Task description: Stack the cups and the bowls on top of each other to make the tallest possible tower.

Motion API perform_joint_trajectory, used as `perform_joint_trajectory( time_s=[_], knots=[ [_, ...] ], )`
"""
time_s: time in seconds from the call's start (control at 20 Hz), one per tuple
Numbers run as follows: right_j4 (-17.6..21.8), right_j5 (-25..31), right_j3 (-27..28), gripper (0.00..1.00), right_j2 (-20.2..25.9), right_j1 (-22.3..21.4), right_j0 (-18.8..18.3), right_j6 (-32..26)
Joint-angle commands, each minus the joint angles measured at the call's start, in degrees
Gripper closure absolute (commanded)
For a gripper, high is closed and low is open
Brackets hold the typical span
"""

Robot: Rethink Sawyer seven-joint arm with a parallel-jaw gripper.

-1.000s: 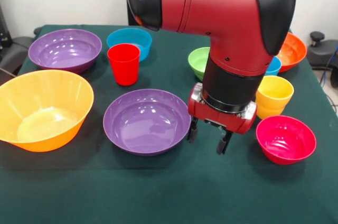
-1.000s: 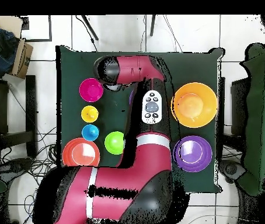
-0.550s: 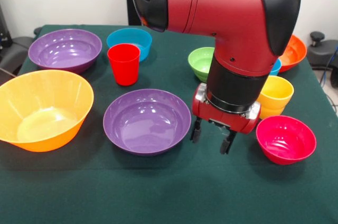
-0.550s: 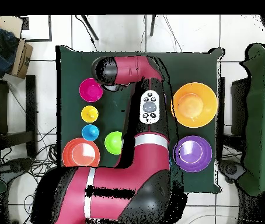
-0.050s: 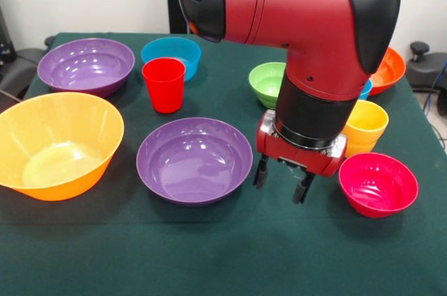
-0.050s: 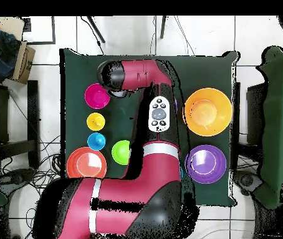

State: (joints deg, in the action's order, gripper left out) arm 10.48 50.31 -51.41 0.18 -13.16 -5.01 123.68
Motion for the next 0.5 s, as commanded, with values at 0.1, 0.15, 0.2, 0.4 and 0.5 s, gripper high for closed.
perform_joint_trajectory(
  time_s=[0.1,0.15,0.2,0.4,0.5],
  knots=[
    [3.7,7.0,1.2,0.00,4.0,2.3,1.4,-10.8],
    [3.8,7.1,1.3,0.00,4.0,2.3,1.5,-10.8],
    [4.0,7.2,1.5,0.00,3.9,2.3,1.6,-11.0],
    [4.6,7.7,2.0,0.00,3.5,2.5,2.3,-11.3],
    [4.6,7.7,2.1,0.00,3.4,2.5,2.4,-11.0]
  ],
)
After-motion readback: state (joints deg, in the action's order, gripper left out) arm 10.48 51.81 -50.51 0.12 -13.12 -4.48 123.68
